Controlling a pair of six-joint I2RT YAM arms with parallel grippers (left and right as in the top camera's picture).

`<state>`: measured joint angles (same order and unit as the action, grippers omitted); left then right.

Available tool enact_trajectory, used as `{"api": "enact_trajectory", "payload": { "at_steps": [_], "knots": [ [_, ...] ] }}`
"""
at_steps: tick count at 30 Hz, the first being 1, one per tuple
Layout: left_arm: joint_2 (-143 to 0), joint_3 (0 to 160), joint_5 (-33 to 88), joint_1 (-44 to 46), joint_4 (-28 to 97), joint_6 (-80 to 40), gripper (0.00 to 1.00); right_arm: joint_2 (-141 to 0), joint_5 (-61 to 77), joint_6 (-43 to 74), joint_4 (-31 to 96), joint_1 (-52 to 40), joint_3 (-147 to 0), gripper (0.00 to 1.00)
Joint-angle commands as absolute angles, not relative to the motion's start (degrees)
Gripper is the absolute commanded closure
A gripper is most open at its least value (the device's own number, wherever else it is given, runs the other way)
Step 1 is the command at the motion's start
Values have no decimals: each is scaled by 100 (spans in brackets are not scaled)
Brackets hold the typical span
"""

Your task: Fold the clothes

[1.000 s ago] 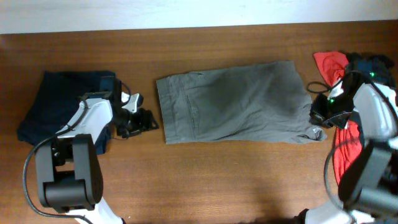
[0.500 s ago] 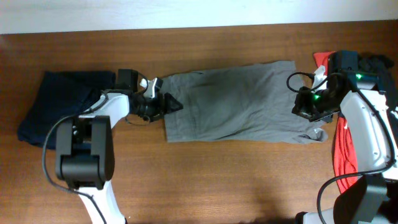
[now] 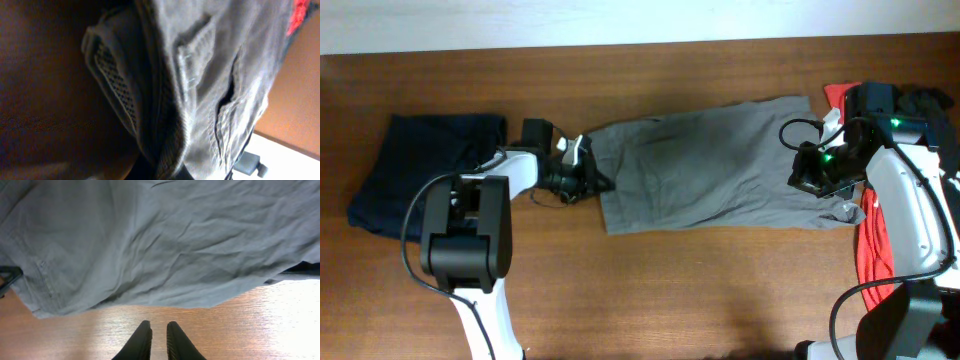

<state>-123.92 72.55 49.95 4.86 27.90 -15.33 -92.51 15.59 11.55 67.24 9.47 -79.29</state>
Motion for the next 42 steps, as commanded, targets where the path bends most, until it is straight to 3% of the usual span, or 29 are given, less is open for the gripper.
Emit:
{"api": "enact_trajectory", "payload": {
  "at_steps": [1,7,13,19,27,42],
  "knots": [
    [-11819,7566,3778,-54,3887,-845,99,-9185,1610,1096,6733,895,-7933,83],
    [-10722,8820,2504,-858,5671,259,99,-9185,1610,1096,6716,895,-7933,83],
    [-10534,10066,2246,-753,6353,580,100,-9185,1610,1096,6665,895,-7933,83],
    [-10534,11142,1527,217,6657,602,100,-9185,1610,1096,6665,895,-7933,83],
    [-10849,11170,-108,1780,6578,-82,99,-9185,1610,1096,6667,895,-7933,83],
    [-12436,11170,-134,3096,5717,-1835,99,-9185,1610,1096,6670,895,-7933,82]
  ]
}}
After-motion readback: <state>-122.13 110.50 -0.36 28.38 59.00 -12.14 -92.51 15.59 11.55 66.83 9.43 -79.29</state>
